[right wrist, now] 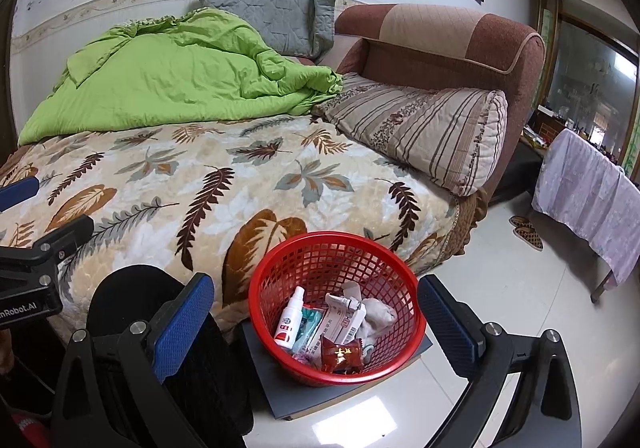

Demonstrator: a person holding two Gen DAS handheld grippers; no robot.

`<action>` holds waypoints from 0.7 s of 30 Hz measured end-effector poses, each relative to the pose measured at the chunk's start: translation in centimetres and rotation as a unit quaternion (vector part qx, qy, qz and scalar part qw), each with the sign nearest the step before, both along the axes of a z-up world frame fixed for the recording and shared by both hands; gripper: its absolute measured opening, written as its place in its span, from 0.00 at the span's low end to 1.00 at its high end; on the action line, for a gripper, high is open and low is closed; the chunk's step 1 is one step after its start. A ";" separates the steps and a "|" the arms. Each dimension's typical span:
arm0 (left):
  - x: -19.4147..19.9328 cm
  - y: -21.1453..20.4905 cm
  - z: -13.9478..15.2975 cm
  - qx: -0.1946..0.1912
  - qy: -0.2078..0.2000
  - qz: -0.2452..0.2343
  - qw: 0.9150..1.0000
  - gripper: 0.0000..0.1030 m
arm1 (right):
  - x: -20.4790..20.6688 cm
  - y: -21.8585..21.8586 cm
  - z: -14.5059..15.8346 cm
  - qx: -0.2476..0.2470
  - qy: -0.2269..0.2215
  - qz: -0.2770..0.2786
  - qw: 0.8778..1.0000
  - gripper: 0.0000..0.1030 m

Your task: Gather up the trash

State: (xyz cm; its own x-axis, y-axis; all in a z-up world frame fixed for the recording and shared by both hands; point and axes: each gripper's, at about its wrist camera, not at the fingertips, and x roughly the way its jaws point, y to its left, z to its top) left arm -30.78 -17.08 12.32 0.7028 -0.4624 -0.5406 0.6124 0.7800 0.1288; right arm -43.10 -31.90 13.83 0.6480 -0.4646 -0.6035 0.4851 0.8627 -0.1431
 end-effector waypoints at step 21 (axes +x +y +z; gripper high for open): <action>0.3 0.2 -0.1 0.004 -0.001 0.013 1.000 0.97 | 0.3 -0.2 -0.6 0.003 0.006 0.005 1.000 0.99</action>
